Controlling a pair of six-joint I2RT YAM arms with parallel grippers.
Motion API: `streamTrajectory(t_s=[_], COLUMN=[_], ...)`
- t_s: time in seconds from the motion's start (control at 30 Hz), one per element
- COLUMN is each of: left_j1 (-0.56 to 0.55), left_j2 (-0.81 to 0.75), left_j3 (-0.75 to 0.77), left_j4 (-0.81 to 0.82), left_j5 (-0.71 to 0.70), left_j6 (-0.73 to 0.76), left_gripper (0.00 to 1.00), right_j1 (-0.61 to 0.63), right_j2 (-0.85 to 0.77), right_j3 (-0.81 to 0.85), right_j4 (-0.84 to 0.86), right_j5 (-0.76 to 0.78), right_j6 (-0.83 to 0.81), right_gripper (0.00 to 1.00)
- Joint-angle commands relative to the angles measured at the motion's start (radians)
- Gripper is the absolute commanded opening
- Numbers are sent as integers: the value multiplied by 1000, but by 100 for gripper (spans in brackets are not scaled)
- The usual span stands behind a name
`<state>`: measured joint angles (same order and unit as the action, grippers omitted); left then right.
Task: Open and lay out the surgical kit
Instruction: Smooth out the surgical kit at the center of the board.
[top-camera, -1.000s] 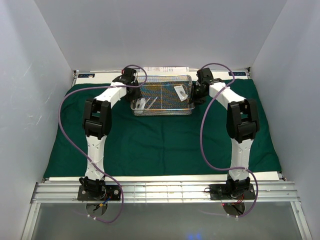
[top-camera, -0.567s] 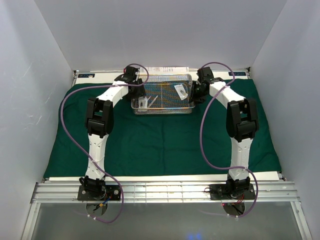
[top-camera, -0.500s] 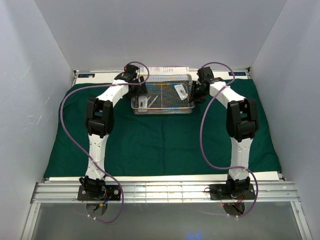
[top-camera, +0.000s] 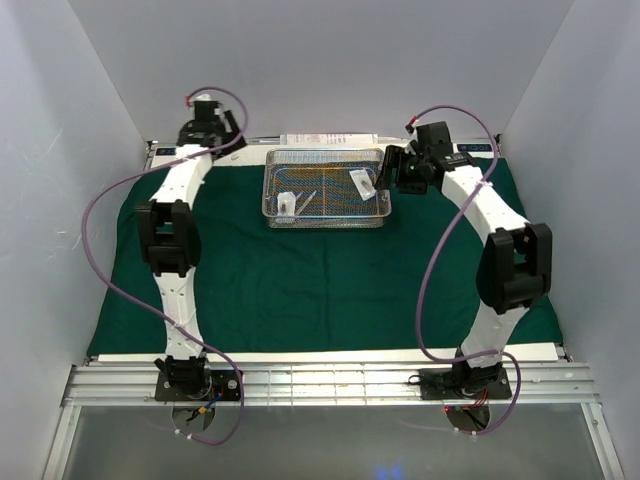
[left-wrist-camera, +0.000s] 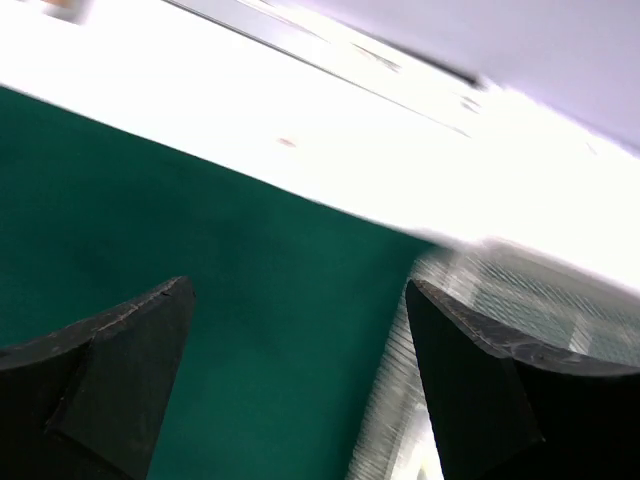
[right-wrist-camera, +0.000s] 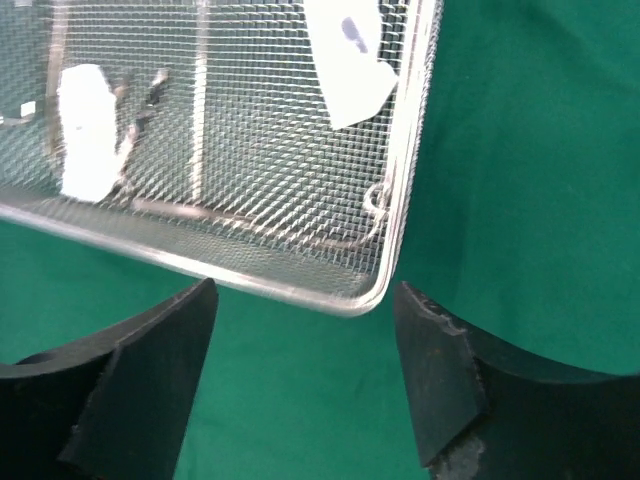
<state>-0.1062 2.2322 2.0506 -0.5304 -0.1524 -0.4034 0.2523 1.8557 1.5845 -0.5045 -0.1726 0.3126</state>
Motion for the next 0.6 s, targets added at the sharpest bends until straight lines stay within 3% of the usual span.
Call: streamTrajectory(t_s=[0.0,0.17,0.33,0.57], left_j1=[143,198,227,252], left_j2=[-72,6,59,187], left_j3=[-65,-116,-156,-95], left_j4=[85,256,406,412], left_j5=[-46,-39,-44,-62], left_j6=[34,146,138,97], left_gripper=[98,98,98,98], right_j1=[-7,-10,-8,-8], right_j2=[-110,-213,-262,-289], right_j3=[-84,-245,-328,-376], right_j4=[38,99,133,113], right_j5=[-22,-91,-166,-168], right_j6=[-52,-96,-115,-124], right_gripper=[78,79,79,79])
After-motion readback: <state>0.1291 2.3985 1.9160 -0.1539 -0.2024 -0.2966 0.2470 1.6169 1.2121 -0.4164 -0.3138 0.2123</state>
